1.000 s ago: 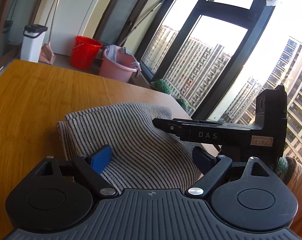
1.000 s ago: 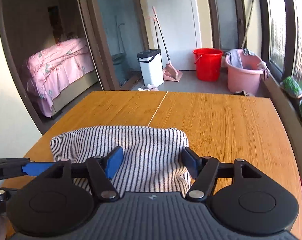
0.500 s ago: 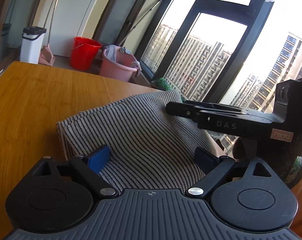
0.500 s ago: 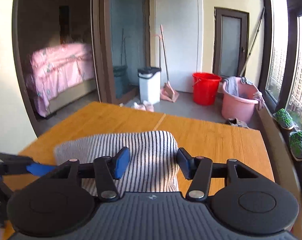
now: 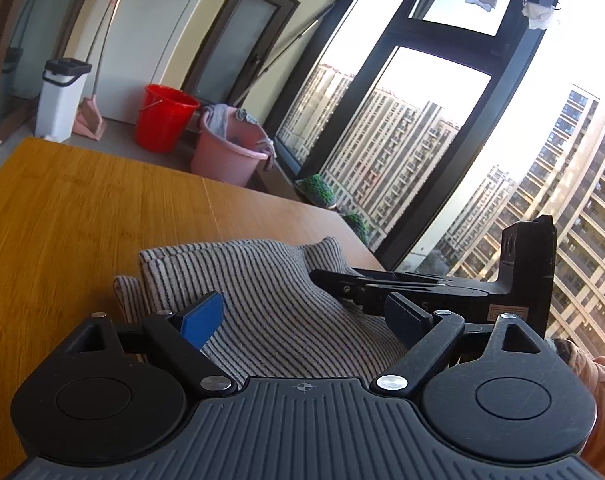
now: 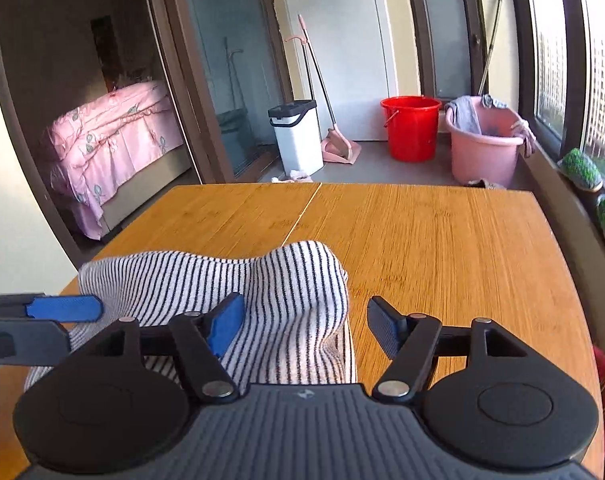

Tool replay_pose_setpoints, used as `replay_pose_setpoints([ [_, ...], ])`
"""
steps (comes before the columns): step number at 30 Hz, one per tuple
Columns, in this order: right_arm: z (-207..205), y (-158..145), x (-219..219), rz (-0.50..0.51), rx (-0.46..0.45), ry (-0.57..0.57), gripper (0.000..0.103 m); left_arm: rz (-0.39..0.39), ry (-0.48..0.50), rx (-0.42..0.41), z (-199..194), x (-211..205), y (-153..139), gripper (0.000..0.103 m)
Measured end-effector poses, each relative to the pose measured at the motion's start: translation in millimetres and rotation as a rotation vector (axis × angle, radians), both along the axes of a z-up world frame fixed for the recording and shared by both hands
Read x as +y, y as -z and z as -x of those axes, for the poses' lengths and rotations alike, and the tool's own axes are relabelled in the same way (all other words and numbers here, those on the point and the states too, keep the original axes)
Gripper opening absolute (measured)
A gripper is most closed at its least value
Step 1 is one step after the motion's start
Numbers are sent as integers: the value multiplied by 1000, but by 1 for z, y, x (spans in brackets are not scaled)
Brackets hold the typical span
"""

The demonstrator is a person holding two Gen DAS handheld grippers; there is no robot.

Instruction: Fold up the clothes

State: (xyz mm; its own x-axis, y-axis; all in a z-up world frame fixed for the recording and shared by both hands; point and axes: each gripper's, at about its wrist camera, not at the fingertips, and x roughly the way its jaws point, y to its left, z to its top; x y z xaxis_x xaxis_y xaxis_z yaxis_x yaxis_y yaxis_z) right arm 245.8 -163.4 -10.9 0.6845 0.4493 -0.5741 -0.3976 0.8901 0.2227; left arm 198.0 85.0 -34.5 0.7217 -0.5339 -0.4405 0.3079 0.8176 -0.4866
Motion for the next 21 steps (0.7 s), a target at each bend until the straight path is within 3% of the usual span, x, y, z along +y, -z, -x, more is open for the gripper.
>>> replay_pose_setpoints([
  [4, 7, -10, -4, -8, -47, -6, 65, 17, 7, 30, -5, 2, 8, 90],
  [6, 12, -20, -2, -7, -93, -10, 54, 9, 10, 29, -6, 1, 8, 91],
  [10, 7, -15, 6, 51, -94, 17, 54, 12, 4, 29, -10, 2, 10, 91],
  [13, -2, 1, 11, 90, -52, 40, 65, 14, 6, 27, -12, 2, 11, 92],
  [21, 5, -7, 5, 61, -66, 39, 67, 1, 5, 26, -14, 1, 11, 92],
])
